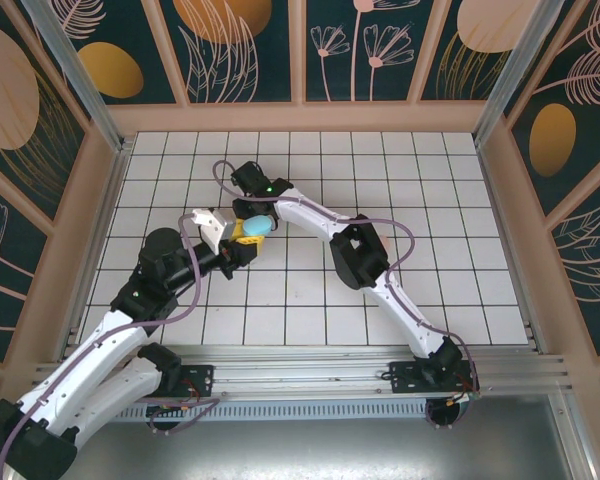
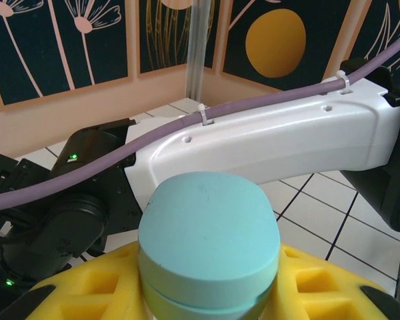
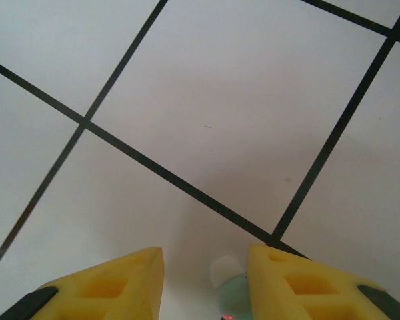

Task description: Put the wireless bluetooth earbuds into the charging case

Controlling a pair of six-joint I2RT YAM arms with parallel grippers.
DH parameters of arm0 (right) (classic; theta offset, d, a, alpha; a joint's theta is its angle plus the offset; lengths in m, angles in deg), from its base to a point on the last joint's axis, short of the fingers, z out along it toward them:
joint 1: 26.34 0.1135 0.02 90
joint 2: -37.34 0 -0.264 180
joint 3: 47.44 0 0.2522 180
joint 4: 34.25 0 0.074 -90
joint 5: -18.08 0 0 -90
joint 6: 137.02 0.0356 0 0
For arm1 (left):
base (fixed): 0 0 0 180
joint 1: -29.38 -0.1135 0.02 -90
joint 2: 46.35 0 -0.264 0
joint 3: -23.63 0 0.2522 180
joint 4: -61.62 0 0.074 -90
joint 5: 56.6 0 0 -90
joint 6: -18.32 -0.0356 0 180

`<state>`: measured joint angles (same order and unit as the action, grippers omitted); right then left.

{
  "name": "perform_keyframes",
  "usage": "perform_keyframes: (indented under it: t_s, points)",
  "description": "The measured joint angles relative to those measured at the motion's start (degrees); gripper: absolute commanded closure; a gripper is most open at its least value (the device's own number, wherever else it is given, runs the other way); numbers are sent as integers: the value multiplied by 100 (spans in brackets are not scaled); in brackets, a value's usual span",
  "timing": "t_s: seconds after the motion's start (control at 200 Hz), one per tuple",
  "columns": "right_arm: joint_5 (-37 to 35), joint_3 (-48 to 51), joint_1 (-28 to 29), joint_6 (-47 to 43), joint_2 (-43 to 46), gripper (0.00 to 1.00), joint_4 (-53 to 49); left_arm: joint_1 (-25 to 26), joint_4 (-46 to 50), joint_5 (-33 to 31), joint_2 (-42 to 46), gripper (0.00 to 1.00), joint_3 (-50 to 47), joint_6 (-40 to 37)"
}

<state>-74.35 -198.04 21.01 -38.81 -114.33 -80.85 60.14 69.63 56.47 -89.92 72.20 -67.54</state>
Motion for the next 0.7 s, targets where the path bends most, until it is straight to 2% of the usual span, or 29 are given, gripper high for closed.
perform_keyframes:
  t_s: [0.25, 0.47, 0.701]
  points:
    - [-251, 138, 20, -369, 0, 66, -138, 0, -2, 0, 26, 100, -7, 39]
    - [-382, 293, 90, -595, 66, 80, -20, 0, -4, -2, 24, 100, -7, 42]
    - [-393, 660, 101, -616, 273, 88, 133, 0, -15, -2, -9, 100, -7, 46]
